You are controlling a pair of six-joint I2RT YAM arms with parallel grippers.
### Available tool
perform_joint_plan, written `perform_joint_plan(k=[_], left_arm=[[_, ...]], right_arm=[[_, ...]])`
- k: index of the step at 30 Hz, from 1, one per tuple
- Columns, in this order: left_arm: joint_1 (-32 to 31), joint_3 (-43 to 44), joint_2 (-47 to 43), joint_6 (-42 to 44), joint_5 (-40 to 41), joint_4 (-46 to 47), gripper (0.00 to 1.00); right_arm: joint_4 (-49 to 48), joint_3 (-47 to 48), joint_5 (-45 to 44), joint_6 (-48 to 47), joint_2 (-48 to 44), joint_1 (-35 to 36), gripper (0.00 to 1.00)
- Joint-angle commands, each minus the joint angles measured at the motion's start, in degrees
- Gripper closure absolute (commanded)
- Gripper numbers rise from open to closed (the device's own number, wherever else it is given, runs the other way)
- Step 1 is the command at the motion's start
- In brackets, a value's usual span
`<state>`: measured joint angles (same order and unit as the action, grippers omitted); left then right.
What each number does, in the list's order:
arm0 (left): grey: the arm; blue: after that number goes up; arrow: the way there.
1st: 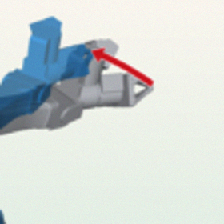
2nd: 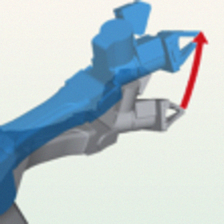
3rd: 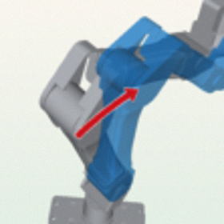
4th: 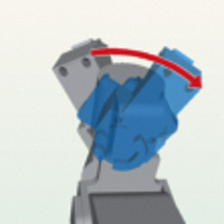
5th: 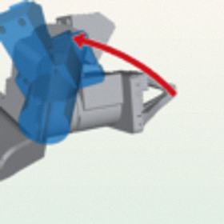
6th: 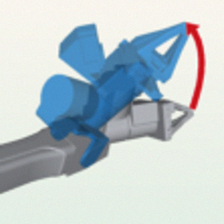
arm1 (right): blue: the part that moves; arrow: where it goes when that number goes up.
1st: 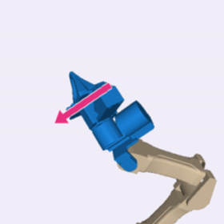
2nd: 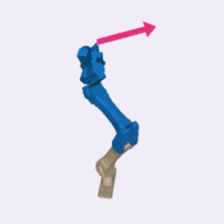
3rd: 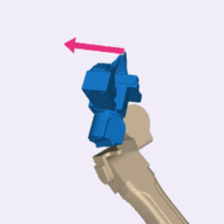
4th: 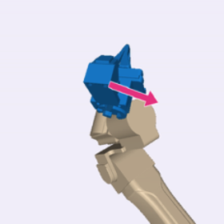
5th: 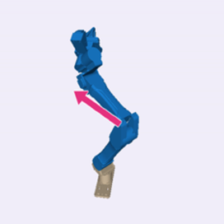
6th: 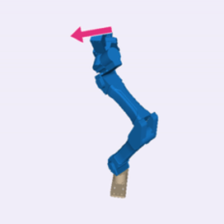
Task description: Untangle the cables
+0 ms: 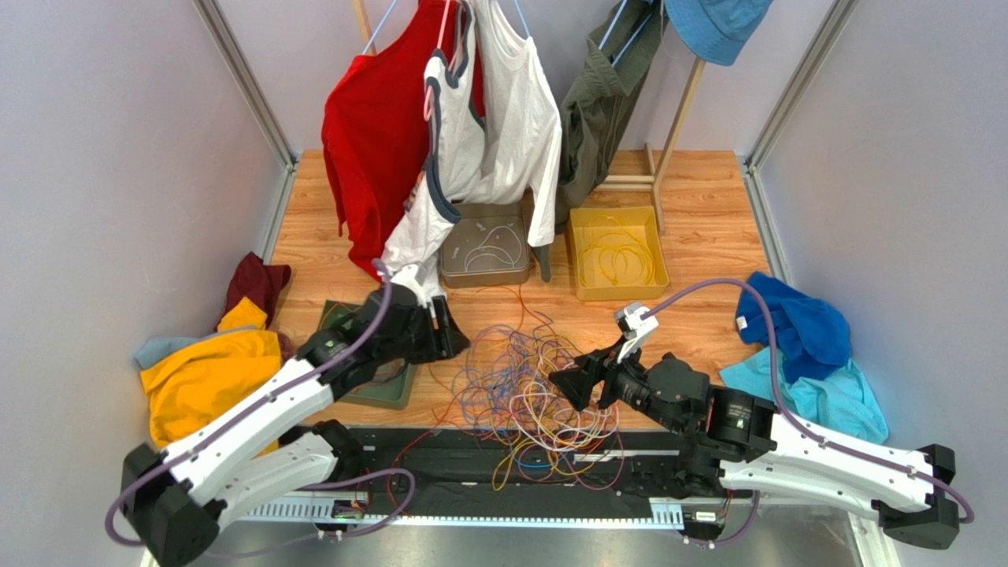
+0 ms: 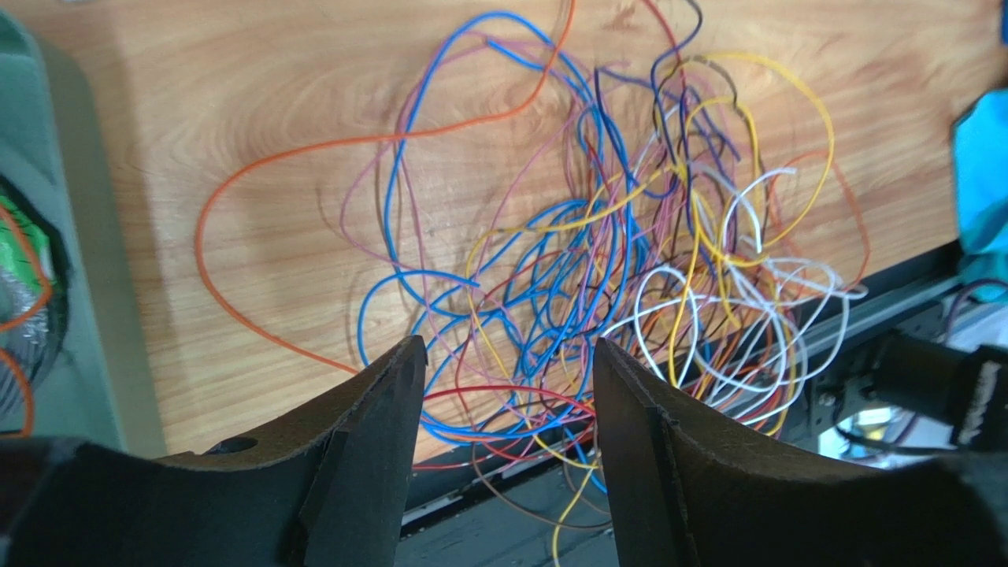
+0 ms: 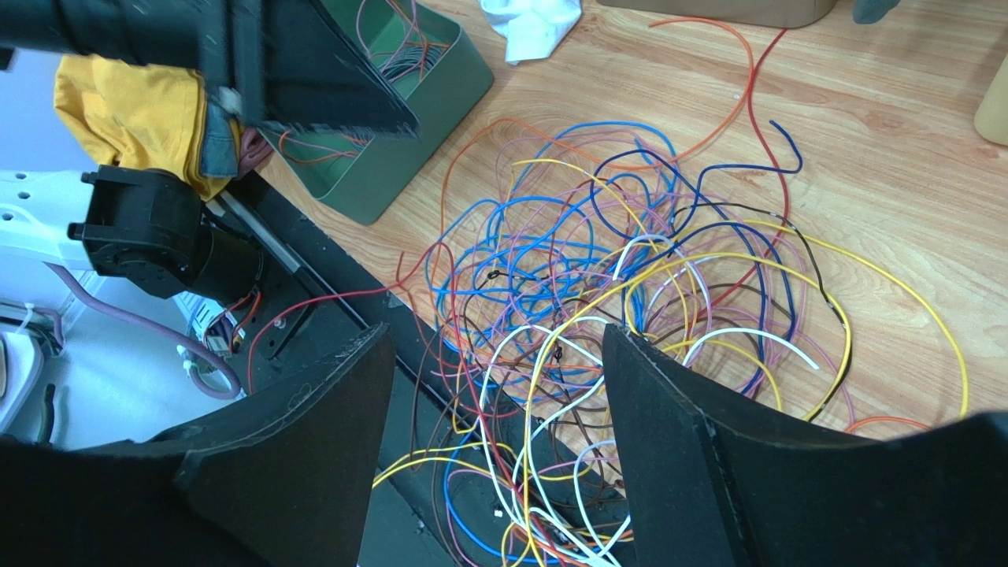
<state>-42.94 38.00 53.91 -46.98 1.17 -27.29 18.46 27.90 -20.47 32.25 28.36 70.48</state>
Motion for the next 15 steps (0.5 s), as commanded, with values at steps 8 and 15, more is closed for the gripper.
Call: perform_joint_plan(k=[8,15], left_arm=[[-8.83,-10.21,-4.25,-4.78,0.59,11.8,0.27],[-8.83,-11.1,3.12,-5.22,-2.05,18.05,0.25]], right_arm=[[-0.61,1.02,-0.98,1.85,-1.38,0.1,0.31],[-0.36,0.66,-0.89,2.64,-1.11,0.1,0.32]])
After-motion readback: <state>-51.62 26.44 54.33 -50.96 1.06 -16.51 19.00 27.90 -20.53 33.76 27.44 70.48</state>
